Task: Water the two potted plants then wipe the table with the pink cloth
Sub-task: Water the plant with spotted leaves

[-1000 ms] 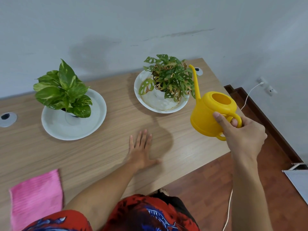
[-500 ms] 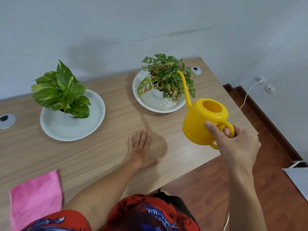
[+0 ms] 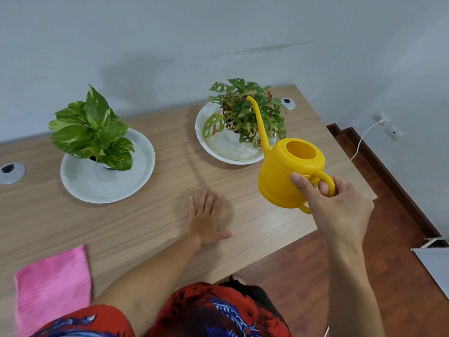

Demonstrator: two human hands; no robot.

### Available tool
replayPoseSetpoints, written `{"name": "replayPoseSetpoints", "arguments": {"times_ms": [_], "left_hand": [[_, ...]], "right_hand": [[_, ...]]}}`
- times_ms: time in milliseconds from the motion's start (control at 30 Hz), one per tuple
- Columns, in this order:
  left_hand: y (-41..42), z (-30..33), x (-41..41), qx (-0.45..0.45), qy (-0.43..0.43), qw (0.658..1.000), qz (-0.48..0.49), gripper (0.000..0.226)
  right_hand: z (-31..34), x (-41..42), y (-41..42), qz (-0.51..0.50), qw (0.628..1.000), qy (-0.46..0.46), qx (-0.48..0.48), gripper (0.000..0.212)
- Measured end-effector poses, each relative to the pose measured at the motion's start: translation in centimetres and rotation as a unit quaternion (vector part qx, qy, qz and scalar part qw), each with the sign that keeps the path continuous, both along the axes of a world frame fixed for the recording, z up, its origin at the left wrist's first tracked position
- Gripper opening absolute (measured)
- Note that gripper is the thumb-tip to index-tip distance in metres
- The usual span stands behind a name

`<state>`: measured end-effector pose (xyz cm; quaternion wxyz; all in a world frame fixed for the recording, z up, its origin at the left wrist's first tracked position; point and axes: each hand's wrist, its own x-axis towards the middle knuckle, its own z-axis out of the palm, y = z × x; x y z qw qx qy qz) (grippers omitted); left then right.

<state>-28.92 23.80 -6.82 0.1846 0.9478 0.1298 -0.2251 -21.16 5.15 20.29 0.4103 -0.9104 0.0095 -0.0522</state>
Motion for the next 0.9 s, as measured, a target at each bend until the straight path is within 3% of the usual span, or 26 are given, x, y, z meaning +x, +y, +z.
{"name": "replayPoseSetpoints", "arguments": {"times_ms": [367, 567, 900], "left_hand": [[-0.1, 0.3, 0.0, 0.009, 0.005, 1.0, 0.002, 0.124], [-0.1, 0.6, -0.1, 0.009, 0.001, 1.0, 0.003, 0.124], [0.0, 0.3, 0.0, 0.001, 0.001, 1.0, 0.004, 0.124]], "right_hand": [[0.9, 2.1, -1.1, -0.036, 0.999, -0.023, -0.015, 0.06], [0.5, 3.9, -2.1, -0.057, 0.997, -0.028, -0.032, 0.073], [1.1, 3.9, -0.8, -0.022, 0.998, -0.043, -0.035, 0.074]]}}
